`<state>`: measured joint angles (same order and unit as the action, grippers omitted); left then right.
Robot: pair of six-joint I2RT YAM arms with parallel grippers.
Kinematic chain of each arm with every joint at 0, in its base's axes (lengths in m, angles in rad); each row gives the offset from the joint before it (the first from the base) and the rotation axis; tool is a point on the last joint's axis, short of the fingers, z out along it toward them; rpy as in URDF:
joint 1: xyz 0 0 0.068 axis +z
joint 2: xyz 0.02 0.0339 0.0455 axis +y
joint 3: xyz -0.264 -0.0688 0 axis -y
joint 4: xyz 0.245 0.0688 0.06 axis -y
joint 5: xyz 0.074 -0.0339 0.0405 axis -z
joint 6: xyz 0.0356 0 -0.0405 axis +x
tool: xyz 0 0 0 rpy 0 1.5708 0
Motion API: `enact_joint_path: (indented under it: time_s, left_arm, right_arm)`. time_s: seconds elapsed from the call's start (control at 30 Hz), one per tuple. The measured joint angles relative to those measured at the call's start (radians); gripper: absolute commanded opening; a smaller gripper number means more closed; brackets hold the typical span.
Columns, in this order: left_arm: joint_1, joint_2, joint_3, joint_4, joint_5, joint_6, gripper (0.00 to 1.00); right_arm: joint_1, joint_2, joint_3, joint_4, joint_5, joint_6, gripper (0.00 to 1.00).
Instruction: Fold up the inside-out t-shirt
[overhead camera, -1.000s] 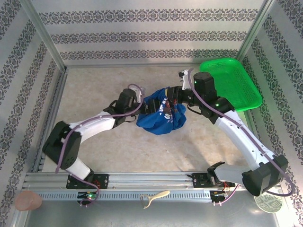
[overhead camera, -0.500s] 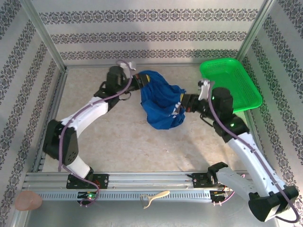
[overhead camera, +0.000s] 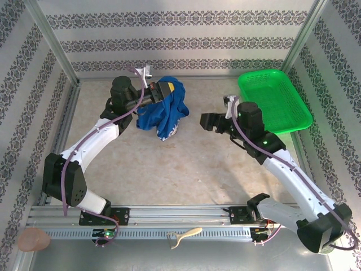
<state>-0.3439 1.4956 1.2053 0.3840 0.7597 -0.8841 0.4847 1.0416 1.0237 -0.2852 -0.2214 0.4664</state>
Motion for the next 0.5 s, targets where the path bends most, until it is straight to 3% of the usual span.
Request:
enact_joint_path:
  time_s: [0.17,0.27,0.33,0.4,0.43,0.47,0.5]
  left_arm:
    - [-0.001,-0.006,-0.001,-0.005,0.0,0.0,0.0]
    - [-0.002,-0.019,-0.003,-0.01,0.005,-0.001,0.0]
    - [-0.004,-0.033,-0.011,-0.01,0.012,-0.005,0.0]
    - [-0.005,-0.048,-0.019,-0.01,0.025,-0.01,0.0]
    - [-0.007,-0.053,-0.022,-0.01,0.031,-0.012,0.0]
    - [-0.008,-0.058,-0.027,-0.01,0.038,-0.015,0.0]
    - [-0.008,-0.061,-0.032,-0.01,0.046,-0.015,0.0]
  right_arm:
    - [0.13,0.133,0.13,0.053,0.041,-0.048,0.81]
    - [0.154,0.239,0.181,0.06,0.068,-0.06,0.7]
    - [0.146,0.307,0.212,0.059,0.08,-0.069,0.54]
    - [0.121,0.362,0.232,0.061,0.083,-0.071,0.25]
    - [0.104,0.38,0.238,0.062,0.079,-0.07,0.06]
    - [0.08,0.393,0.24,0.065,0.069,-0.07,0.0]
    - [0.058,0.399,0.241,0.066,0.053,-0.069,0.0]
